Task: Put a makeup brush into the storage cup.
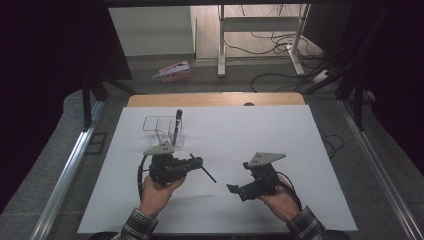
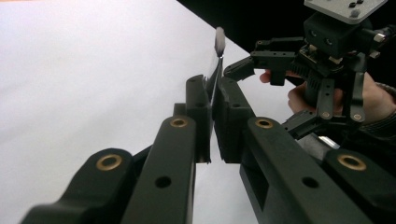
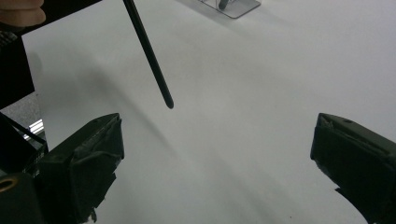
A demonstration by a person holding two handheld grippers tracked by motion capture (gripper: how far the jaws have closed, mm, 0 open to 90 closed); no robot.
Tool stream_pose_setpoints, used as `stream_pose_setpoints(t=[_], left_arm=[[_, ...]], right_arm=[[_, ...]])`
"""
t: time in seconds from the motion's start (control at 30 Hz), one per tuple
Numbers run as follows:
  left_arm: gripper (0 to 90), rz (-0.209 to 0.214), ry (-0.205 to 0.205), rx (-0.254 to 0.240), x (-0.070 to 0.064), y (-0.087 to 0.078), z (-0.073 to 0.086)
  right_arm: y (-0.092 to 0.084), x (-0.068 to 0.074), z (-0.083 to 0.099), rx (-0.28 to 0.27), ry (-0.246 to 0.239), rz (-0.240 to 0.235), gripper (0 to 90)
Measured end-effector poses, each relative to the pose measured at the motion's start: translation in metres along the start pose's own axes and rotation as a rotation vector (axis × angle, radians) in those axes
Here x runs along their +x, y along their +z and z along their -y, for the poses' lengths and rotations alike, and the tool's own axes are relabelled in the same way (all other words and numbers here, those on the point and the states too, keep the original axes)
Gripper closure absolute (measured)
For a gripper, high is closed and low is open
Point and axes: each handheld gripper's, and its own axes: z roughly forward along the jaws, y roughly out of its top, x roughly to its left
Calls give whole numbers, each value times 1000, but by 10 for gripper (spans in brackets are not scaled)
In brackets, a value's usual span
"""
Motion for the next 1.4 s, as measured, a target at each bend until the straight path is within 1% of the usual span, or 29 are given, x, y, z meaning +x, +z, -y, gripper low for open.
stream_pose_setpoints(t=[0.27,0.43,0.67,0.87,0.93,1.13,1.3,1.4], left_arm=[[854,-22,10,10,1,-2,0],[854,-49,20,14,1,-5,0],[854,-90,29,19,4,-8,1],[853,-126,42,28,6,-10,2],[853,-133,39,28,6,-11,2],[853,-162,52,35,8,-12,2],[853,-181,51,37,12,-13,1],[853,-194,55,39,13,-14,1]], right_arm=[[-1,-2,3,18,9,6,20],[-4,-3,5,22,7,26,19],[-9,-6,8,18,15,37,13],[-16,-10,10,26,19,62,11],[-18,-13,11,26,19,69,9],[-22,-15,14,45,7,94,4],[-25,-17,17,64,7,107,2],[-27,-19,20,74,-4,117,2]])
